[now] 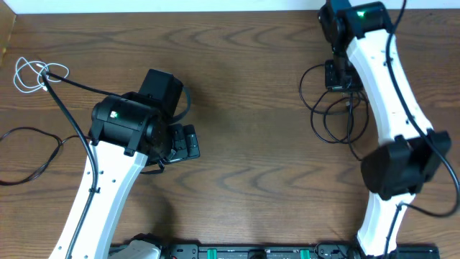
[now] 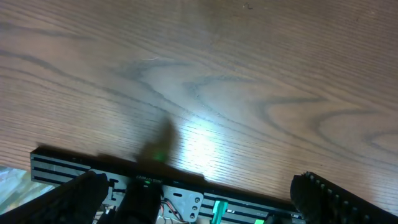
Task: Untangle cables
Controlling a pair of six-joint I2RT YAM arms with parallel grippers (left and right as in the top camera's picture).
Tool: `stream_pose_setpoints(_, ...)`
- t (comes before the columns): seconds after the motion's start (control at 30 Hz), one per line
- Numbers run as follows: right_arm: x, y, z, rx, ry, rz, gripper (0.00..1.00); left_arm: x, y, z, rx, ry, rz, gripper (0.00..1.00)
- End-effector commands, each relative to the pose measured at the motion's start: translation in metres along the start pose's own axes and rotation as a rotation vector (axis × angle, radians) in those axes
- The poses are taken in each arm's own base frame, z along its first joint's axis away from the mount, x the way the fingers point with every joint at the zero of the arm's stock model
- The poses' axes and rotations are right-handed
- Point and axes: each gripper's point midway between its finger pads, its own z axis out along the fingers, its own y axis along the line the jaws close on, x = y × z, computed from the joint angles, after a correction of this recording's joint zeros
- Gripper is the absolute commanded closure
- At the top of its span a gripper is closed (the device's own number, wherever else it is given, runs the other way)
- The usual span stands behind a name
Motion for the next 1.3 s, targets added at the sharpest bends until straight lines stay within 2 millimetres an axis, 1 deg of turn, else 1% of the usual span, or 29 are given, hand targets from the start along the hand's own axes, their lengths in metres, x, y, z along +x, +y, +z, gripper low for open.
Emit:
stream_pose_setpoints(0.0,-0.003,-0.018,0.027,0.026,0.083,0.071,0.99,0.0,0.002,0.0,-0.013,-0.004,-0.014,0.01)
stream_pose_setpoints(0.03,-0.003,-0.025,0.037,0.027,0.117,0.088,0.99,0.0,0.002,0.0,-0.013,-0.004,-0.014,0.01)
stream_pose_setpoints(0.17,-0.002,-0.044,0.062,0.022,0.193,0.15,0.98,0.0,0.002,0.0,-0.013,-0.004,-0.014,0.01)
stream_pose_setpoints(0.3,0.004,-0.054,0.087,-0.014,0.265,0.208,0.99,0.0,0.002,0.0,-0.013,-0.004,-0.014,0.01)
stream_pose_setpoints(0.33,0.006,-0.056,0.093,-0.024,0.282,0.218,0.95,0.0,0.002,0.0,-0.013,-0.004,-0.014,0.01)
stream_pose_setpoints(0.37,0.009,-0.056,0.099,-0.032,0.298,0.227,0.87,0.0,0.002,0.0,-0.013,-0.004,-0.014,0.01)
stream_pose_setpoints(0.4,0.014,-0.055,0.109,-0.043,0.323,0.235,0.85,0.0,0.002,0.0,-0.013,-0.004,-0.014,0.01)
stream_pose_setpoints(0.43,0.017,-0.054,0.114,-0.05,0.336,0.239,0.85,0.0,0.002,0.0,-0.013,-0.004,-0.014,0.01)
stream_pose_setpoints(0.47,0.021,-0.052,0.12,-0.06,0.353,0.241,0.81,0.0,0.002,0.0,-0.013,-0.004,-0.014,0.01)
stream_pose_setpoints(0.57,0.032,-0.043,0.137,-0.072,0.39,0.231,0.6,0.0,0.002,0.0,-0.013,-0.004,-0.014,0.01)
stream_pose_setpoints(0.6,0.035,-0.041,0.142,-0.07,0.397,0.227,0.47,0.0,0.002,0.0,-0.013,-0.004,-0.014,0.01)
stream_pose_setpoints(0.7,0.04,-0.03,0.152,-0.104,0.411,0.229,0.14,0.0,0.002,0.0,-0.013,-0.004,-0.014,0.01)
stream_pose_setpoints(0.77,0.04,-0.021,0.156,-0.143,0.412,0.228,0.01,0.0,0.002,0.0,-0.013,-0.004,-0.014,0.01)
stream_pose_setpoints(0.87,0.038,-0.007,0.158,-0.216,0.407,0.214,0.01,0.0,0.002,0.0,-0.013,-0.004,-0.014,0.01)
stream_pose_setpoints(0.93,0.037,-0.001,0.162,-0.233,0.397,0.213,0.01,0.0,0.002,0.0,-0.013,-0.004,-0.014,0.01)
stream_pose_setpoints(1.17,0.036,0.013,0.192,-0.259,0.351,0.225,0.01,0.0,0.002,0.0,-0.013,-0.004,-0.014,0.01)
stream_pose_setpoints(1.23,0.035,0.02,0.2,-0.288,0.334,0.232,0.04,0.0,0.002,0.0,-0.013,-0.004,-0.014,0.01)
stream_pose_setpoints(1.27,0.034,0.024,0.202,-0.303,0.325,0.236,0.1,0.0,0.002,0.0,-0.013,-0.004,-0.014,0.01)
